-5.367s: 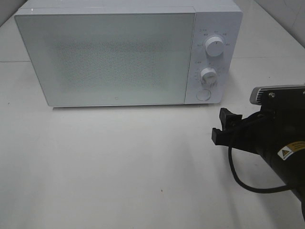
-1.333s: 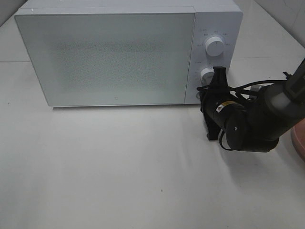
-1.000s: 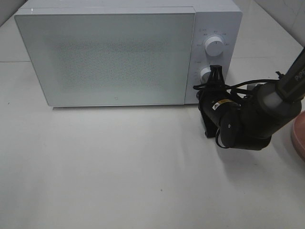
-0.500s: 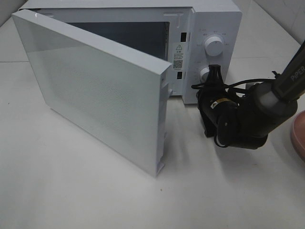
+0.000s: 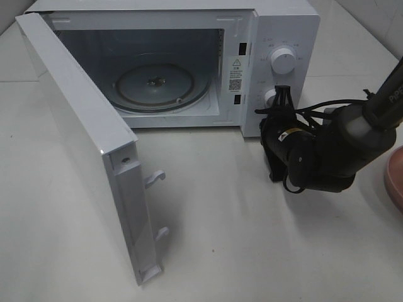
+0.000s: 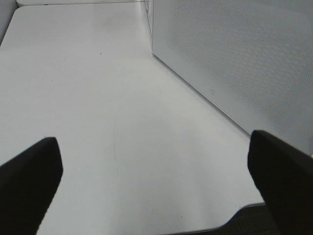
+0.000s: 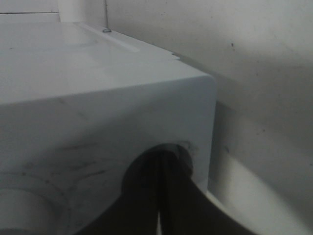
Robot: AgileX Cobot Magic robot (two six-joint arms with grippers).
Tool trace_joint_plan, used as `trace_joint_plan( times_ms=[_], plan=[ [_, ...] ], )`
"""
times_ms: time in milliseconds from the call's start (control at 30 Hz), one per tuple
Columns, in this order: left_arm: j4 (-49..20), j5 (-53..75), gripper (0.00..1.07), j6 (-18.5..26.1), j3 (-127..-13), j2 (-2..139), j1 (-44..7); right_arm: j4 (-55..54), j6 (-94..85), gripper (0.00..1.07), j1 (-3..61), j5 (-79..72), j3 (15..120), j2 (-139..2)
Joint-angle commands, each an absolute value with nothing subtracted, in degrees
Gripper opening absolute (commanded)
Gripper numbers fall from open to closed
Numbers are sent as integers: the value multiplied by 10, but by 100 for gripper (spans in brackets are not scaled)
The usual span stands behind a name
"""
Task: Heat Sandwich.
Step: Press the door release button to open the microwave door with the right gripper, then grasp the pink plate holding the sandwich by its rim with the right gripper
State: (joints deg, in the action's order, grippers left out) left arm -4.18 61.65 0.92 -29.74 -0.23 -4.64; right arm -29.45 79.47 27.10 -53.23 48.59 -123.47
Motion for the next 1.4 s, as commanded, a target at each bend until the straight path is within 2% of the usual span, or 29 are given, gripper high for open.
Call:
trace_joint_plan(
  times_ms=[33,467,933,1133,1233,1400],
  plan=[
    [-43,614,98,7,-296,-15,-50,-249,792,1,260,-611,513,-1213],
    [-43,614,98,7,-296,-15,-50,-238,815,2,261,-571,441,-1168],
    [-43,614,98,7,-296,-12,-50,-163,815,3,261,-494,346,-1083],
    [-43,614,98,7,-296,-12,-50,-155,784,4,261,-388,320,-1030],
    [-43,614,98,7,-296,-12,-50,-155,720,5,261,-277,321,-992],
    [-43,614,98,7,-296,-12,-50,-155,648,7,261,-204,322,-956]
  ],
)
